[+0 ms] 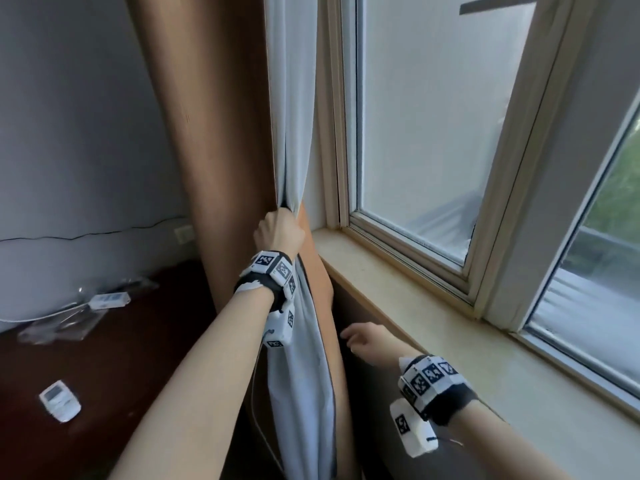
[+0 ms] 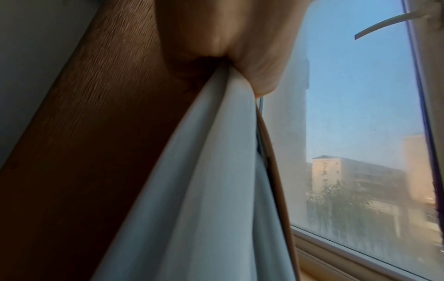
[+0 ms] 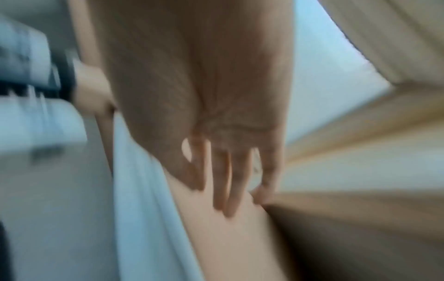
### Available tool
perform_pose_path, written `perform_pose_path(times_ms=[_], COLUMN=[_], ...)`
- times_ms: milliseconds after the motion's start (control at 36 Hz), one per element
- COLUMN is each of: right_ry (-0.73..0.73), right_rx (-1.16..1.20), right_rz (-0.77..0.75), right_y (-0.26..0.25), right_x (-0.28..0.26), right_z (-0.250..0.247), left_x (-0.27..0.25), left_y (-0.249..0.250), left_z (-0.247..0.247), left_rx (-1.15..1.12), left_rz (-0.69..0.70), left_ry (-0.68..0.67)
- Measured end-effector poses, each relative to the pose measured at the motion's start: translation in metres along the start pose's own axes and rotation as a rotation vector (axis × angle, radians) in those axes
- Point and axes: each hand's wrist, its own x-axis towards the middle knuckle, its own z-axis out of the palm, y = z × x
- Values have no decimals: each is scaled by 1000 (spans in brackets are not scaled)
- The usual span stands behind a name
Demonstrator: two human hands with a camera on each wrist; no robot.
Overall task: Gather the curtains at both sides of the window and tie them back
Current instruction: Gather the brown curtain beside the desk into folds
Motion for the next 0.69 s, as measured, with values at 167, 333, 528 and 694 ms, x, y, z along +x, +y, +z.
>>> perform_pose_path(times_ms=[167, 333, 528, 694], right_ry=[653, 503, 366, 410], right_rx=[396, 199, 270, 32], right_rz=[-318, -223, -148, -201], right_y=[-125, -181, -185, -184], right_x=[-3, 30, 85, 95], right_z=[-119, -158, -148, -152], left_x=[-7, -7, -5, 8], left_y=[2, 5, 6, -3], left_z=[3, -1, 5, -6], left_rx=[88, 237, 328, 302], left_rz=[90, 141, 188, 480], left_ry=[26, 39, 8, -62])
